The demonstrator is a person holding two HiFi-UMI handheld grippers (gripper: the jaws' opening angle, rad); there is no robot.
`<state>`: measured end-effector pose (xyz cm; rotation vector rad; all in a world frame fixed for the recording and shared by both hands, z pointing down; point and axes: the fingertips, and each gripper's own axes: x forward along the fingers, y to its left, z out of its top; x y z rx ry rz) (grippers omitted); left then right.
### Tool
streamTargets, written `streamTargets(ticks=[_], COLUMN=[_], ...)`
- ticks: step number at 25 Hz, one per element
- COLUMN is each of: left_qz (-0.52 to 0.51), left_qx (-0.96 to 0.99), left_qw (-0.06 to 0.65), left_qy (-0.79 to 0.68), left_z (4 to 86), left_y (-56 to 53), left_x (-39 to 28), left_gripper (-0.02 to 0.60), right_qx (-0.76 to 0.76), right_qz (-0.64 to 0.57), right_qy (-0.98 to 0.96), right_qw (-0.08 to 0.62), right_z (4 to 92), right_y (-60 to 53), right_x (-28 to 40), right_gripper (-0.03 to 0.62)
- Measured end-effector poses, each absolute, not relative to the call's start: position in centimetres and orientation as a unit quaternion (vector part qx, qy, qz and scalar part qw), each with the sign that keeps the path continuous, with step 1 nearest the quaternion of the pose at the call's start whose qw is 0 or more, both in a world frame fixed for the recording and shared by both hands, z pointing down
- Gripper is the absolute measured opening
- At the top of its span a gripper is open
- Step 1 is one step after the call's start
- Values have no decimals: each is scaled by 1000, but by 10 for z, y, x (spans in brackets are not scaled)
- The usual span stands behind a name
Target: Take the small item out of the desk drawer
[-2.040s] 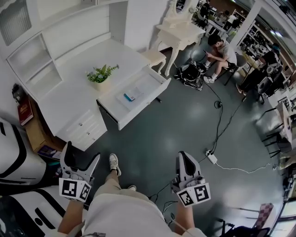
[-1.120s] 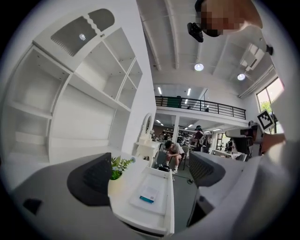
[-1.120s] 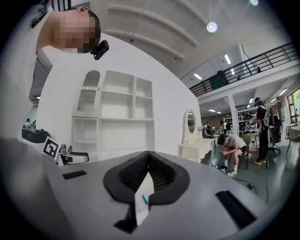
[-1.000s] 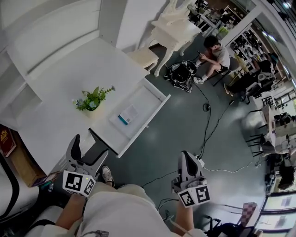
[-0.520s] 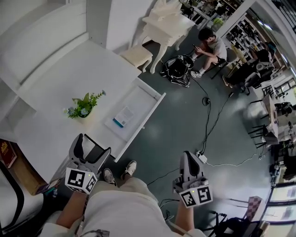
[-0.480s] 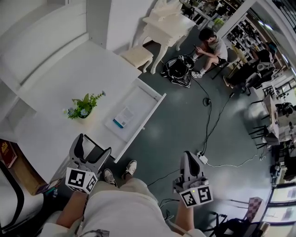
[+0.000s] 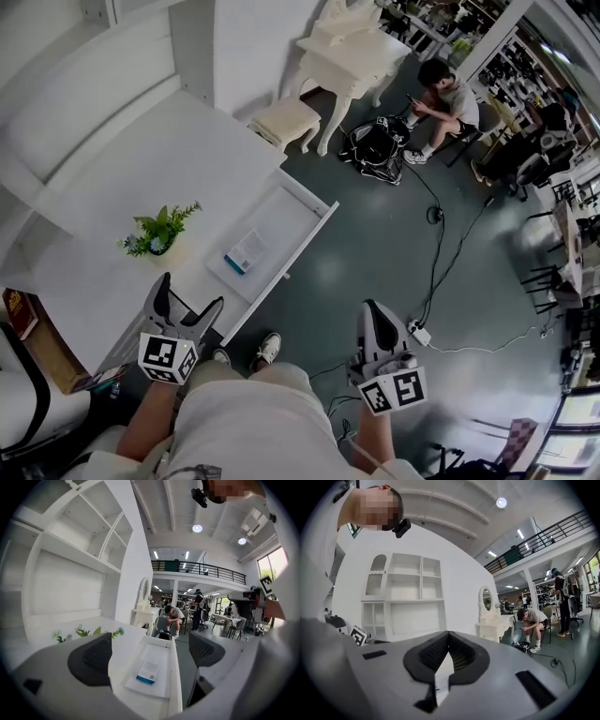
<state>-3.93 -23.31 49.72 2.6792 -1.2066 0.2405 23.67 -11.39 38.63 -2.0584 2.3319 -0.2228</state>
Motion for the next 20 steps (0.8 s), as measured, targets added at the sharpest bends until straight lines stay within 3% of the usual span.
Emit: streamTargets(ticks=[20], left_qz=[318], left_qx=[891], left_qw=[132], left_qy=[-295], left_z=[736], left_y=[-318], left_x=[65], left_gripper=[499], right_qx=[-687], right_qz=[-148], right_qy=[710], right_qw=[-44], right_z=[458], right_y=[-104], right_x=[290], right_gripper=[9])
